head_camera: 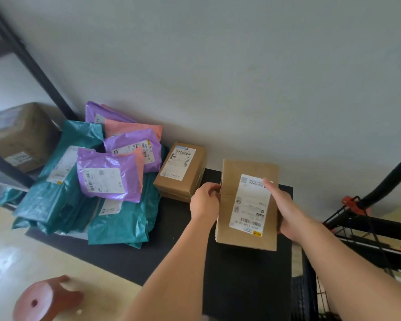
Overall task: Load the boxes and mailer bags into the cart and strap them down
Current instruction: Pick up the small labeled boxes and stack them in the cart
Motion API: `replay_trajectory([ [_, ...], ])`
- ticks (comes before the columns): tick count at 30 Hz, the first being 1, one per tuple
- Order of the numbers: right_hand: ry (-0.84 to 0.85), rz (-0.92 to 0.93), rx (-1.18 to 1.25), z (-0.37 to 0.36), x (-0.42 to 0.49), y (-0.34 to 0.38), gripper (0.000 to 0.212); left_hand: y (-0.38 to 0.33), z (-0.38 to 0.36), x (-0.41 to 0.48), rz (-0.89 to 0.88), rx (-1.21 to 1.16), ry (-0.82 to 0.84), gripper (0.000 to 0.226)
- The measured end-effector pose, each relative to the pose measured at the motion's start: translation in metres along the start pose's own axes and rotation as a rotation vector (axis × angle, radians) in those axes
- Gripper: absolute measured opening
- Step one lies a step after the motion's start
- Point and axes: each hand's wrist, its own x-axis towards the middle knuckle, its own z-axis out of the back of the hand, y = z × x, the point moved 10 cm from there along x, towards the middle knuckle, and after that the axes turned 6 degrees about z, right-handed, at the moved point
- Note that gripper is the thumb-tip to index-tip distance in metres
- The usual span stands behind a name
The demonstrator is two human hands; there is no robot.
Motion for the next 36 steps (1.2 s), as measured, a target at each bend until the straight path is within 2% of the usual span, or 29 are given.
replay_trajectory([
  [6,0.001,-0.009,0.120,-0.011,-0.008,-0.027,0.097,-0.005,0.013,-0.006,0.026,-0.002,-0.015,0.027],
  [10,0.039,0.021,0.182,-0.020,-0.019,-0.029,0.100,0.000,0.009,-0.018,0.111,-0.047,0.063,0.052],
  [15,0.100,0.009,0.148,-0.025,-0.047,-0.045,0.063,0.036,0.000,-0.044,0.271,-0.172,0.254,0.071],
  [23,0.064,-0.026,0.159,-0.030,-0.113,-0.095,0.071,0.071,0.012,-0.091,0.195,-0.132,0.364,0.053],
  [26,0.028,0.001,0.210,-0.024,-0.139,-0.113,0.071,0.072,0.007,-0.111,0.150,-0.070,0.380,0.057],
  [29,-0.077,0.041,0.231,-0.007,-0.164,-0.131,0.083,0.070,-0.008,-0.133,0.102,0.052,0.388,0.059],
  [32,-0.199,0.093,0.304,0.019,-0.190,-0.142,0.095,0.068,-0.021,-0.156,0.054,0.135,0.327,0.062],
  [36,-0.362,0.199,0.494,0.063,-0.223,-0.147,0.083,0.065,-0.039,-0.189,0.042,0.068,0.259,0.087],
])
